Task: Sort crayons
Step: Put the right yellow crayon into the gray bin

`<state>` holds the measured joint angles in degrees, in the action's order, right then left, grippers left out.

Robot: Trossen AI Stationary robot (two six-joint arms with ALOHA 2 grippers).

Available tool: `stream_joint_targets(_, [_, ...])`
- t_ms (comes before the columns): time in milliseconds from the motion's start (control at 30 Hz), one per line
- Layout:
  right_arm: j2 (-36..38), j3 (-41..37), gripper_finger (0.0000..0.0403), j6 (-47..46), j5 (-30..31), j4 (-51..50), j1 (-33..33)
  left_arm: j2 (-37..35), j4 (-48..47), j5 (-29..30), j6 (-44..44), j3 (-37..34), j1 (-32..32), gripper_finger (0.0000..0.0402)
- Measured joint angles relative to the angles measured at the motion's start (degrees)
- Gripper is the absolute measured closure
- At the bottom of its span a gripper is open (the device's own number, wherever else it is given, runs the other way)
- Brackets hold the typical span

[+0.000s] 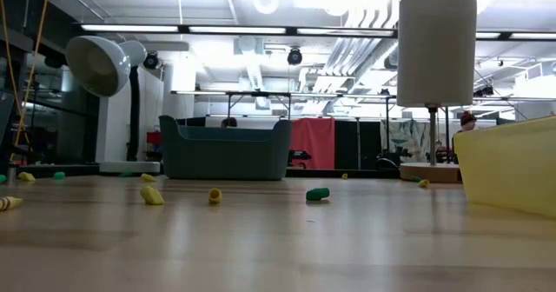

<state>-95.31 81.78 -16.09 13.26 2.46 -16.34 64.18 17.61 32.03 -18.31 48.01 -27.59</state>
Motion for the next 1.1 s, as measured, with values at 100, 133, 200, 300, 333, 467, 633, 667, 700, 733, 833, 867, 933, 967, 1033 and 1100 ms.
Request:
stream_joint_targets(100, [0.0,0.0,0.0402,0.1,-0.02,-0.07,-0.02,0.78,-0.19,-1.46,-1.22,0.0,1.52,0.0204])
stream_joint_targets(133, [0.0,0.0,0.0402,0.08,-0.02,-0.07,-0.02,0.79,-0.37,-1.54,-1.88,-0.02,1.87,0.0209])
stream_joint_targets(200, [0.0,-0.02,0.0402,0.08,0.19,-0.04,-0.02,0.7,-0.06,-2.08,-2.14,-0.02,2.2,0.0231])
stream_joint_targets(300, [0.0,-0.06,0.0402,0.1,1.19,-0.1,0.0,0.57,-0.2,-2.14,-2.1,-0.02,2.36,0.03])
stream_joint_targets(333, [0.0,-0.07,0.0399,0.08,1.41,-0.11,0.02,0.51,-0.17,-2.24,-2.08,-0.02,2.36,0.0332])
stream_joint_targets(467, [0.0,-0.11,0.0372,-0.28,2.63,-0.55,0.0,0.03,-1.8,-2.34,-3.86,0.0,2.99,0.0385])
stream_joint_targets(633, [2.97,-0.11,0.0289,-1.83,8.09,-7.08,-0.13,-5.46,-14.51,-0.17,-6.93,-0.02,3.26,0.0396])
stream_joint_targets(667, [4.04,-0.11,0.027,-1.84,9.98,-9.72,-0.33,-7.48,-17.78,0.44,-7.95,-0.02,3.13,0.0396])
stream_joint_targets(700, [4.95,-0.11,0.0253,-1.84,11.68,-12.22,-0.57,-9.49,-21.24,0.85,-9.33,-0.01,2.86,0.0397])
stream_joint_targets(733, [5.82,-0.11,0.0236,-1.85,12.93,-14.53,-0.75,-11.71,-25.2,0.92,-11.07,0.0,2.48,0.0397])
stream_joint_targets(833, [8.37,-0.11,0.02,-3.48,14.05,-22.49,-0.96,-17.52,-36.01,-0.03,-18.63,0.13,-0.06,0.0398])
stream_joint_targets(867, [8.96,-0.09,0.0192,-5.21,14.13,-24.95,-0.96,-18.96,-40.49,-0.9,-22.01,0.16,-1.57,0.0398])
stream_joint_targets(933, [9.38,-0.09,0.0184,-9.41,14.12,-30.17,-0.96,-19.78,-48.63,-3.67,-30.09,0.28,-5.26,0.0399])
stream_joint_targets(967, [9.33,-0.09,0.0182,-11.22,13.99,-32.27,-0.96,-19.5,-51.46,-5.09,-34.39,0.37,-7.39,0.0399])
stream_joint_targets(1033, [9.09,-0.11,0.0182,-14.21,13.67,-36.1,-1.03,-17.17,-56.19,-7.96,-41.39,0.35,-12.32,0.0399])
stream_joint_targets(1100, [8.57,-0.11,0.0181,-16.35,13.4,-38.87,-1.07,-13.45,-56.88,-10.7,-46.69,0.35,-16.99,0.04])
